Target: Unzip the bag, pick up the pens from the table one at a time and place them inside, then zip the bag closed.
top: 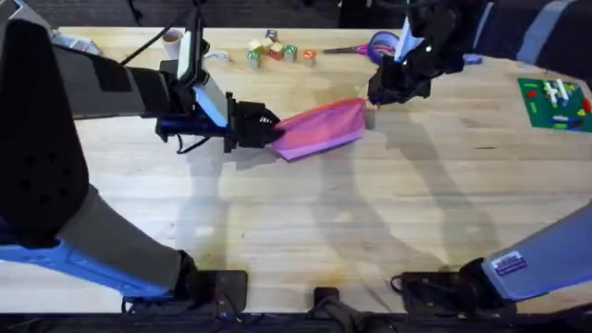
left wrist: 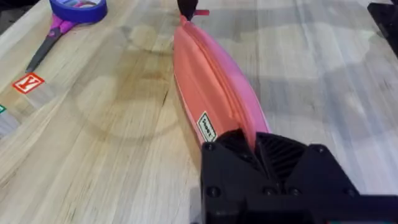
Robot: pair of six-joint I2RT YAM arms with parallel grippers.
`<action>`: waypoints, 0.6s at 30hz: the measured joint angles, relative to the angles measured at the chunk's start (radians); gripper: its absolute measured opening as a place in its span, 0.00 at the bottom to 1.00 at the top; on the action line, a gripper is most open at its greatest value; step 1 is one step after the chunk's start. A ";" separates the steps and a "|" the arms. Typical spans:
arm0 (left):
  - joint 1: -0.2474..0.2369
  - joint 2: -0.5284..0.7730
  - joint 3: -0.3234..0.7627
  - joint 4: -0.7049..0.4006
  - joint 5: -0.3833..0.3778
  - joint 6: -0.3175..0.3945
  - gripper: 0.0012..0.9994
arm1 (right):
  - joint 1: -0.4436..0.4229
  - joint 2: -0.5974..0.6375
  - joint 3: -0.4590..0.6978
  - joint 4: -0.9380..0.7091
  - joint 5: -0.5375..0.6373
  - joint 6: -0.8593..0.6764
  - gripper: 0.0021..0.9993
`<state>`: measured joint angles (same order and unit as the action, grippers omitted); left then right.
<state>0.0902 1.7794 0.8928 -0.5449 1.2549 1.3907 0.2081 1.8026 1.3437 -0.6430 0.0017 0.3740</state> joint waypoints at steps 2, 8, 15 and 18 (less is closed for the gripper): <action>0.000 0.000 0.000 0.000 0.000 0.000 0.04 | -0.002 0.004 0.000 0.010 0.000 0.000 0.03; 0.000 0.000 0.000 -0.001 -0.002 0.000 0.04 | 0.007 -0.002 0.000 0.032 0.021 -0.014 0.08; 0.015 0.000 0.000 -0.011 -0.015 0.000 0.04 | 0.017 -0.116 0.000 0.049 0.194 -0.088 0.98; 0.015 0.000 0.000 -0.011 -0.017 0.000 0.04 | 0.052 -0.186 0.000 0.026 0.218 -0.111 1.00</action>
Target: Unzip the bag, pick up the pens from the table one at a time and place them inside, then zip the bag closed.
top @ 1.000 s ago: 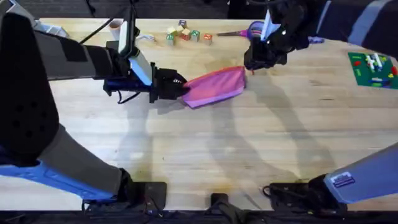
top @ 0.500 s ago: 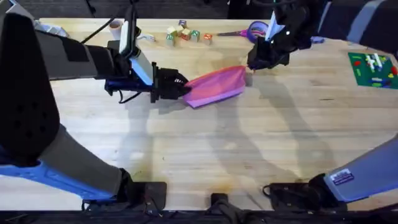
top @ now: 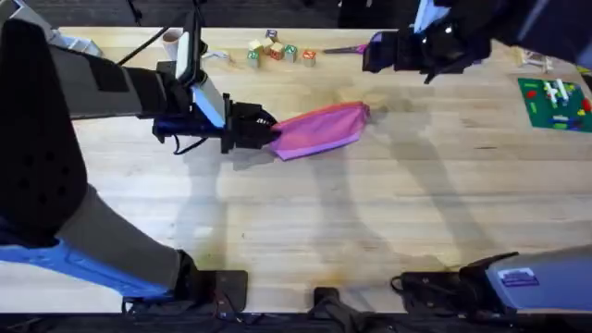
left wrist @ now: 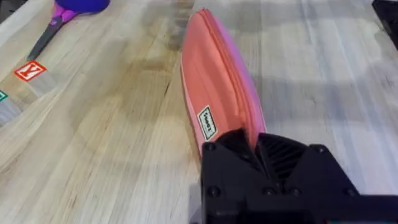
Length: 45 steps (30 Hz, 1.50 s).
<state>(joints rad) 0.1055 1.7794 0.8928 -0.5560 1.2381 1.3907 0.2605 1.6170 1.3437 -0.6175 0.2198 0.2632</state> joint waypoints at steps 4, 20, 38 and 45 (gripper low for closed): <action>0.000 0.000 0.000 0.000 0.000 0.000 0.04 | 0.041 -0.073 0.002 -0.058 0.006 -0.013 1.00; 0.006 -0.151 0.004 -0.117 -0.129 -0.016 1.00 | 0.077 -0.272 0.002 -0.235 -0.006 -0.078 1.00; 0.006 -0.836 0.342 -0.553 -0.547 -0.823 0.99 | 0.077 -0.553 0.002 -0.363 -0.086 -0.126 1.00; 0.006 -0.865 0.365 -0.557 -0.576 -0.890 0.99 | 0.077 -0.577 0.002 -0.356 -0.086 -0.130 1.00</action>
<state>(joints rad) 0.1112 0.9146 1.2575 -1.1126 0.6616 0.5003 0.3378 1.0405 1.3457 -0.9737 0.1337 0.1333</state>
